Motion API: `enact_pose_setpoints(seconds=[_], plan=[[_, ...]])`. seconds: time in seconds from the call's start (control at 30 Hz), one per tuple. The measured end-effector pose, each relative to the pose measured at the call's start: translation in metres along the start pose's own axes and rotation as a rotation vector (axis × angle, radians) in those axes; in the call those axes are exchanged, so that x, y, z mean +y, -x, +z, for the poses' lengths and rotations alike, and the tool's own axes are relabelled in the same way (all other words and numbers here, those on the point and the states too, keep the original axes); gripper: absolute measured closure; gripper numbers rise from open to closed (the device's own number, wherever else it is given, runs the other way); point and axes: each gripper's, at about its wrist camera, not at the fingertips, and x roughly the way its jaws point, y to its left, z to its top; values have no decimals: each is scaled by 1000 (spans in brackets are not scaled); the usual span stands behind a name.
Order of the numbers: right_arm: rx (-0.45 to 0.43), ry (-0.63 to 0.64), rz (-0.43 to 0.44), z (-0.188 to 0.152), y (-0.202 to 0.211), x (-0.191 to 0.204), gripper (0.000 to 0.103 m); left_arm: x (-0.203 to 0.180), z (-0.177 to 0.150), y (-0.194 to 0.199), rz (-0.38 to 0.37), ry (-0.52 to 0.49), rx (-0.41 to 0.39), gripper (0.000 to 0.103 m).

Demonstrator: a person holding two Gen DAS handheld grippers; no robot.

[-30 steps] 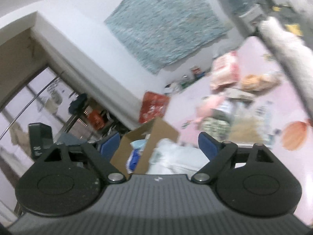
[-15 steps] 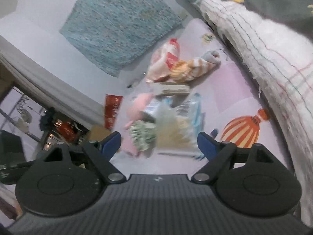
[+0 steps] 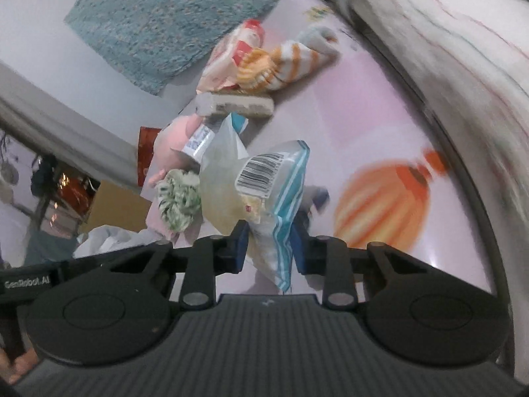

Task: Organize soft objects
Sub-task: 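Grasp the clear barcode bag with the right tool while the left tool closes on the zip bag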

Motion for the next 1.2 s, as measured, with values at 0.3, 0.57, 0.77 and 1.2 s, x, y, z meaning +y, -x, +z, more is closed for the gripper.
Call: enact_pose_setpoints(seconds=[0.3,0.57,0.77,1.2], plan=[[-111,-195,-1,-94,64,-17,78,-27,-42,6,-143,-61,85,57],[-176,-111,-32,-144,116,-8,69,-45,-78,11,-176,-170,156,49],[-294,13,-59,-110,148,2,52,-56,-95,13,-205,-260,199,35],[-32,70,40,-72,63,-9,40,-56,-94,-33,-180,-246,293,31]])
